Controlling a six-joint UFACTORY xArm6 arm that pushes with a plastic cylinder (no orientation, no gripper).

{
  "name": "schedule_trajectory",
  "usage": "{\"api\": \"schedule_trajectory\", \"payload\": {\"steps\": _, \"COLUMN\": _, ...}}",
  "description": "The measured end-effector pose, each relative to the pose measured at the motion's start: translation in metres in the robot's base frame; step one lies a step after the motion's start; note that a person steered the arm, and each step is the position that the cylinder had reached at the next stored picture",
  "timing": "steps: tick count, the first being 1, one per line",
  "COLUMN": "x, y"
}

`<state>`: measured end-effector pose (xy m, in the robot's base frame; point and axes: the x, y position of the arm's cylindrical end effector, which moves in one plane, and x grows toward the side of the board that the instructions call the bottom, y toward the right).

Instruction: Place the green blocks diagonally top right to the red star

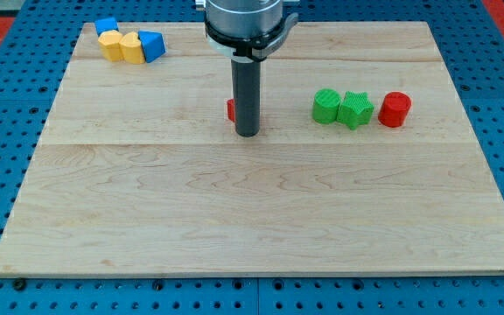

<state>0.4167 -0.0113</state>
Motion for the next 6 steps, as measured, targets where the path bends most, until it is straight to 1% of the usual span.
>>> {"api": "schedule_trajectory", "payload": {"steps": 1, "x": -0.009, "y": 0.002}}
{"api": "schedule_trajectory", "payload": {"steps": 2, "x": 0.006, "y": 0.085}}
{"api": "schedule_trajectory", "payload": {"steps": 3, "x": -0.001, "y": 0.115}}
{"api": "schedule_trajectory", "payload": {"steps": 5, "x": -0.058, "y": 0.112}}
{"api": "schedule_trajectory", "payload": {"steps": 6, "x": -0.072, "y": 0.101}}
